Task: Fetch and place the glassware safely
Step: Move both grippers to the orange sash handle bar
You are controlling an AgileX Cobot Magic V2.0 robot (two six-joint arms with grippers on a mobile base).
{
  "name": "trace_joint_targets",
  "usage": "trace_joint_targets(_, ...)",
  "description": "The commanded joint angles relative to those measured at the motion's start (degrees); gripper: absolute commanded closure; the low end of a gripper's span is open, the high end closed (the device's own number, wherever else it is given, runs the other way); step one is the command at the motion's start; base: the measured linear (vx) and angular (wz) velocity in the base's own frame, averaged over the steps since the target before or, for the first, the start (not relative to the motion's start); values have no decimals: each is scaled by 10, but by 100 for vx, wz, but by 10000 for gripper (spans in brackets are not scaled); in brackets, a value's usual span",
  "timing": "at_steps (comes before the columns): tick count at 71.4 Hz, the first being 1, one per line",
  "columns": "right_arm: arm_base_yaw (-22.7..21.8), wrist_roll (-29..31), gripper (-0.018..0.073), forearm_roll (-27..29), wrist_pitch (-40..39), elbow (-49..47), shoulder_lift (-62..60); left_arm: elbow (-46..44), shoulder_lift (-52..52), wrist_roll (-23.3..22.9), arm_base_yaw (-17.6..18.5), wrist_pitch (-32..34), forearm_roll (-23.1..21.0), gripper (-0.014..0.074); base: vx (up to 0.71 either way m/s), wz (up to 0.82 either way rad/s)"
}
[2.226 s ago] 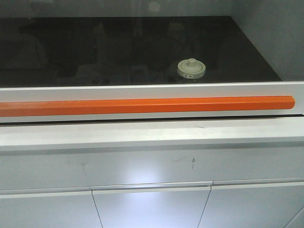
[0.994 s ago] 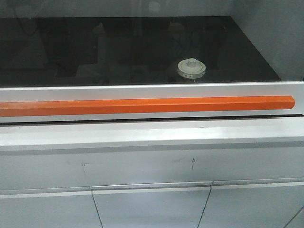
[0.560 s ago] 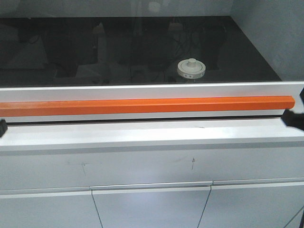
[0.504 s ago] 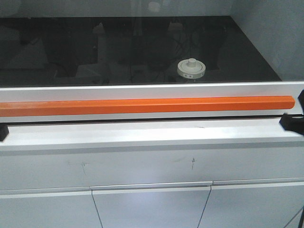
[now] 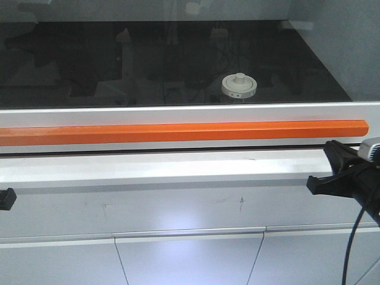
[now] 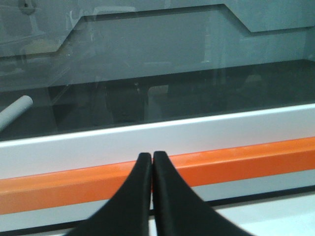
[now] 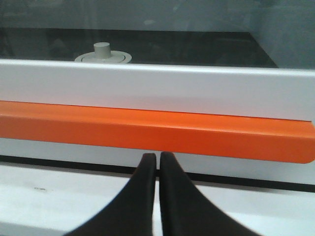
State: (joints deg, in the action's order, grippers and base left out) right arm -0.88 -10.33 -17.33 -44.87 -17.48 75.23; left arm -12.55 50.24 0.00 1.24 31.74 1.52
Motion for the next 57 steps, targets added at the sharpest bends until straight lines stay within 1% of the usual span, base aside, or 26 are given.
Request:
trace_joint_targets(1, -1, 22, 560, 13, -98, -13, 35, -13, -2, -8, 2, 53, -1, 603, 0, 0)
trace_joint_targets(13, -1, 69, 560, 48, -175, -13, 95, -13, -2, -8, 2, 53, -1, 603, 0, 0)
trace_joint_targets(19, -1, 72, 560, 61, -200, -14, 116, -13, -2, -8, 2, 53, -1, 603, 0, 0)
trace_joint_targets(28, -1, 76, 560, 65, -215, -14, 142, -13, -2, -8, 2, 53, -1, 603, 0, 0)
trace_joint_targets(39, -1, 103, 560, 68, -238, -15, 171, -13, -2, -8, 2, 53, -1, 603, 0, 0)
trace_joint_targets(48, -1, 103, 560, 79, -271, -18, 194, -13, -2, -8, 2, 51, -1, 603, 0, 0)
trace_joint_targets(57, -1, 103, 560, 81, -276, -29, 215, -13, -2, -8, 2, 49, -1, 603, 0, 0)
